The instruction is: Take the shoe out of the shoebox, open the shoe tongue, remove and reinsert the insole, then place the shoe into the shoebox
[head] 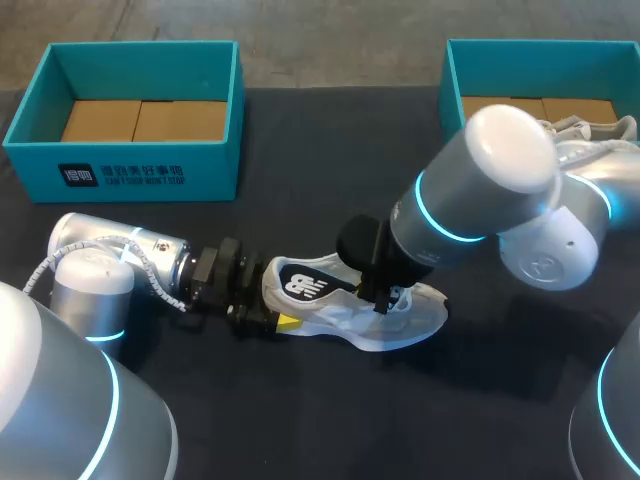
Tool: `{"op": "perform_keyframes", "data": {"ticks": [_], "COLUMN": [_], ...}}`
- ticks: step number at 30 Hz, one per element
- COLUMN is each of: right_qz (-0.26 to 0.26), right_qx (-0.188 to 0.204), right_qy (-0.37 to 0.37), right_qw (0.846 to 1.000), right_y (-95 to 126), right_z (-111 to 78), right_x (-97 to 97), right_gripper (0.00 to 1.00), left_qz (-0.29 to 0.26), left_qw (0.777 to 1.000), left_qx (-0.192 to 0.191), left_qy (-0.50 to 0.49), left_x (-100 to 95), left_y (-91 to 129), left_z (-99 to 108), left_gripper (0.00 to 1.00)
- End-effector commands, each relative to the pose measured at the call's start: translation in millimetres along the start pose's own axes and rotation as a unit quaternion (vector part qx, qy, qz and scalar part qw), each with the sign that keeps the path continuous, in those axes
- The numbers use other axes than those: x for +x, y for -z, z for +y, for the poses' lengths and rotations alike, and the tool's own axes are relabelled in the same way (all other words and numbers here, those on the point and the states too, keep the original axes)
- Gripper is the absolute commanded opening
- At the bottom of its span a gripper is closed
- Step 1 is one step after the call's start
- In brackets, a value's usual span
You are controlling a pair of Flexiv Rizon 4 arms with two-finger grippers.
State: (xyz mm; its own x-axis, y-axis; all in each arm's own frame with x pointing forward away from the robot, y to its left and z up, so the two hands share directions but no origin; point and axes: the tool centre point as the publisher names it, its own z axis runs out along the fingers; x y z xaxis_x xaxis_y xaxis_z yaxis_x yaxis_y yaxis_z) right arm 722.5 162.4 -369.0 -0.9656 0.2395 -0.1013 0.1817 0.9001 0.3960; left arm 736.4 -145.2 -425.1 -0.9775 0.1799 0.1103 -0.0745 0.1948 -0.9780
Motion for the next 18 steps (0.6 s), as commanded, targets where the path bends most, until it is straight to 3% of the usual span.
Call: {"op": "perform_keyframes", "data": {"ticks": [1, 7, 18], "right_qz": [-0.003, -0.008, -0.003], "right_qx": [-0.02, -0.03, -0.012], "right_qy": [0.002, 0.007, 0.017], "right_qw": [1.0, 0.999, 1.0], "right_y": [8, 9, 12], "right_z": [-7.3, -8.2, 1.5], "right_x": [0.0, -0.6, -4.8], "right_gripper": [0.0, 0.0, 0.0], "left_qz": [-0.001, -0.001, -0.001], "left_qw": [1.0, 1.0, 1.0], "left_qx": [-0.001, -0.001, -0.001], "left_qy": [0.0, 0.0, 0.0], "left_x": [-0.5, -0.5, -0.5], "left_y": [0, 0, 0], "left_z": [1, 1, 1], "left_gripper": [0.0, 0.0, 0.0]}}
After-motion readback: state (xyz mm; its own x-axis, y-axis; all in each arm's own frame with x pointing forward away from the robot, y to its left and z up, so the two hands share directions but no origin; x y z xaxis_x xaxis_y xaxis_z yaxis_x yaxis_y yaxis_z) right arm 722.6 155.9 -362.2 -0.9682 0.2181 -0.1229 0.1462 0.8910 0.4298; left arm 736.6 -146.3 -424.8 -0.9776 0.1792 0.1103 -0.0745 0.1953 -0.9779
